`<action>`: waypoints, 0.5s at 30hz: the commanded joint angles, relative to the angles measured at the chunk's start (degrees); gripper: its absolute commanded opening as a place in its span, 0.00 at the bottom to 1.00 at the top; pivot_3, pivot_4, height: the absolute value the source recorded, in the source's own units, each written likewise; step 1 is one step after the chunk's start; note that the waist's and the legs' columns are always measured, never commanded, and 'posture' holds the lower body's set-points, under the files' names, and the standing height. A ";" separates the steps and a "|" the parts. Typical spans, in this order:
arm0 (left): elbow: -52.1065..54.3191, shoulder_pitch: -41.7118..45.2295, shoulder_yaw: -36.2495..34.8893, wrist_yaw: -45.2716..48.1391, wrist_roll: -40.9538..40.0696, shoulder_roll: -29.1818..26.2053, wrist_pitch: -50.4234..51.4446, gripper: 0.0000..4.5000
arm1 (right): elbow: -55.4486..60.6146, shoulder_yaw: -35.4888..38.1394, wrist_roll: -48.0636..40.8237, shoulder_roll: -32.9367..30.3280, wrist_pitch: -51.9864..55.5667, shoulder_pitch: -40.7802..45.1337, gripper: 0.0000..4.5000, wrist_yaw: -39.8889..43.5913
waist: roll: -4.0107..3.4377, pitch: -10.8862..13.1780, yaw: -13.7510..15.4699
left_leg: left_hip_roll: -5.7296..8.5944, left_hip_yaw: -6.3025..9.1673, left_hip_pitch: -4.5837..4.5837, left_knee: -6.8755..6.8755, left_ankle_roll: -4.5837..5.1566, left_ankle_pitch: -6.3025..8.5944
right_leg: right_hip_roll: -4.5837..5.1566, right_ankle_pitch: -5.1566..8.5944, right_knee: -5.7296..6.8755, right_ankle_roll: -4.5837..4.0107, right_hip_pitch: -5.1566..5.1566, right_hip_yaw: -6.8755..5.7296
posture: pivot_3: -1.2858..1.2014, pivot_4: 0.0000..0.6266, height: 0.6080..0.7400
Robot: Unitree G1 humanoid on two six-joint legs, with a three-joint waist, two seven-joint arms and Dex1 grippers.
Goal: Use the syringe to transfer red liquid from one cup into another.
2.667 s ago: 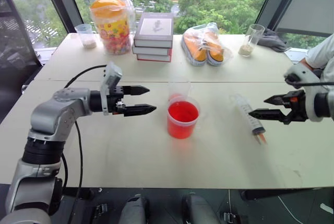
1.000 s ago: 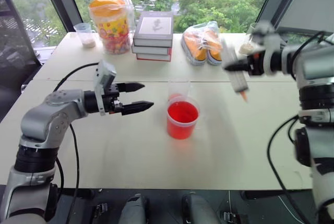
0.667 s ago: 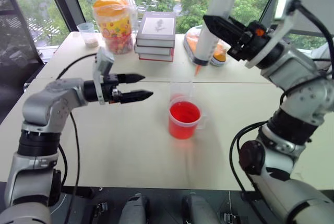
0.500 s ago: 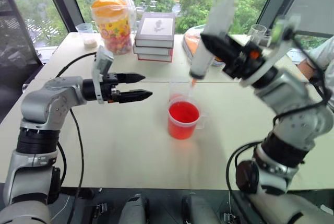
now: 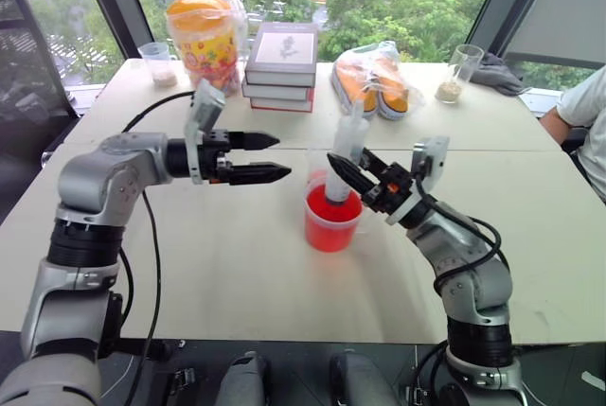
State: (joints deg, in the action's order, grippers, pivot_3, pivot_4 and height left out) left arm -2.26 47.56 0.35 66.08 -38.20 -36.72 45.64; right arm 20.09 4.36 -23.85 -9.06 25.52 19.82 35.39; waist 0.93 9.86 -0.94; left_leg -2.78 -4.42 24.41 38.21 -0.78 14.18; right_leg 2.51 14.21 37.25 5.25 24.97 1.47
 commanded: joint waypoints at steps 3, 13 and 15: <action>0.76 4.45 -0.91 0.67 -1.79 2.61 -0.25 1.00 | 0.79 -1.13 -0.38 -0.99 -2.91 -0.11 0.31 -0.74 | 0.00 0.00 0.01 | 0.00 0.02 0.00 0.00 0.00 0.00 | -0.01 0.00 0.00 0.00 0.00 -0.01 | 0.52 0.24 1.00; -0.84 9.03 2.10 4.53 -2.28 8.51 -0.81 1.00 | 0.75 -2.99 -0.38 -3.09 -3.63 -0.83 0.31 -1.23 | 0.00 0.00 0.05 | 0.00 0.02 -0.01 0.00 0.00 0.00 | -0.02 0.00 -0.01 0.00 -0.03 0.00 | 0.52 0.24 1.00; -1.71 9.70 2.28 4.56 -1.95 9.73 -1.23 1.00 | 0.83 -3.34 -0.52 -3.43 -3.59 -0.96 0.31 -1.19 | 0.00 0.00 0.01 | 0.00 0.02 -0.01 0.00 0.00 0.00 | -0.02 0.00 -0.01 0.00 -0.03 0.00 | 0.52 0.24 1.00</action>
State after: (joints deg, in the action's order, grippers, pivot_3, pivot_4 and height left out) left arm -4.43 54.94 2.91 70.21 -39.99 -27.16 45.62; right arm 19.79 0.94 -23.76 -12.21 23.15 18.51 34.23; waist 0.93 9.86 -0.93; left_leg -2.78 -4.39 24.40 38.21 -0.78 14.17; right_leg 2.48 14.21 37.24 5.25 24.94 1.47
